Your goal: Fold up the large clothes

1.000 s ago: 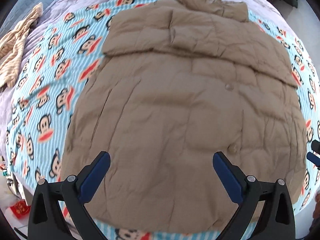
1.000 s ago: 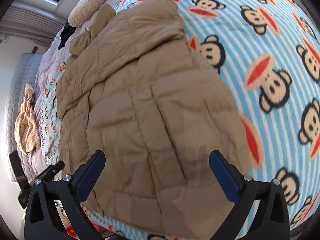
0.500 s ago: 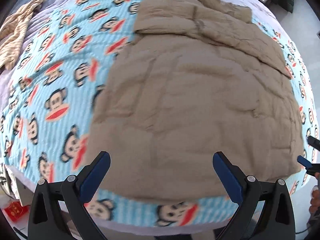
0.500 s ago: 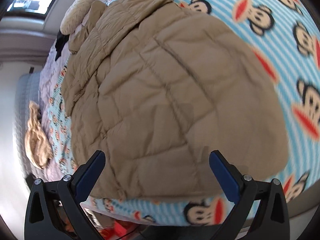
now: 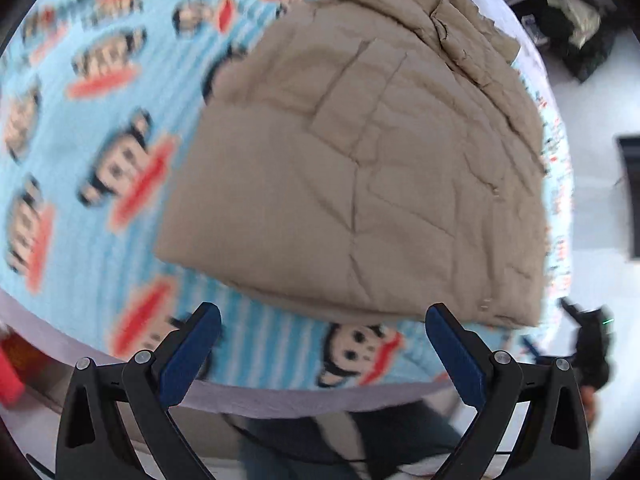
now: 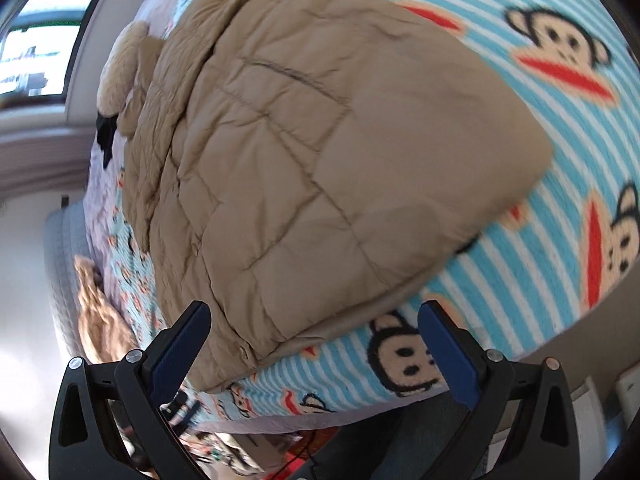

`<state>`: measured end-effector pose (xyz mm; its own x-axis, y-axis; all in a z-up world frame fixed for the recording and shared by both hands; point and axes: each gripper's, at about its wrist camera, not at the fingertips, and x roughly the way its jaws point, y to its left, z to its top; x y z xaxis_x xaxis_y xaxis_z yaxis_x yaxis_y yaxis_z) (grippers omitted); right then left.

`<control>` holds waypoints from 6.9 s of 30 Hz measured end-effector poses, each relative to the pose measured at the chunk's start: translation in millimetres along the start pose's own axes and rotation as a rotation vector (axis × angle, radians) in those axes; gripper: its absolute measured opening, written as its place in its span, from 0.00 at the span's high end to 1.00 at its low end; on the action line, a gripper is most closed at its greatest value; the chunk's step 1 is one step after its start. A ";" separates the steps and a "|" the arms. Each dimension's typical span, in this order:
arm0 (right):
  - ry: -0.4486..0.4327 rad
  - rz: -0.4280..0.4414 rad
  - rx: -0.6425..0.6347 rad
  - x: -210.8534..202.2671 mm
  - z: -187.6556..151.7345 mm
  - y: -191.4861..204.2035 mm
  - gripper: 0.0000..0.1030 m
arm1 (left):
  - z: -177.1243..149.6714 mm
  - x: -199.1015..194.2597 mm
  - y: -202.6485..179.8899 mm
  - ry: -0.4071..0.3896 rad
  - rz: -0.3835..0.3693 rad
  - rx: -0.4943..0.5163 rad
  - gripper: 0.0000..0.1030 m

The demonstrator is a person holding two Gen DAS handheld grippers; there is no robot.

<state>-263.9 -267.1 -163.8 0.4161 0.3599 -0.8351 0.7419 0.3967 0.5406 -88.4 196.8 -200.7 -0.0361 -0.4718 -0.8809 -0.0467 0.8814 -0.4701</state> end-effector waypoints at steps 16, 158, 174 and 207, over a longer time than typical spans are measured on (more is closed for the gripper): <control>-0.060 0.202 0.385 20.0 11.6 -65.6 0.57 | 35.1 41.2 -9.0 0.018 -0.098 -0.049 0.69; -0.100 -0.114 -0.306 28.1 171.2 168.7 0.41 | 218.3 -4.1 -145.7 -0.281 0.341 0.208 0.00; -0.011 0.020 -0.193 51.5 148.1 144.9 0.00 | 195.0 11.6 -137.2 -0.223 0.347 0.182 0.00; 0.047 0.223 0.063 102.0 190.4 117.5 0.00 | 244.6 45.9 -85.2 -0.223 -0.102 -0.134 0.00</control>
<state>-34.2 -344.6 -204.9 0.5496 0.4718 -0.6894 0.6664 0.2501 0.7024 158.1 106.0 -214.3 0.1958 -0.5276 -0.8266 -0.1706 0.8118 -0.5585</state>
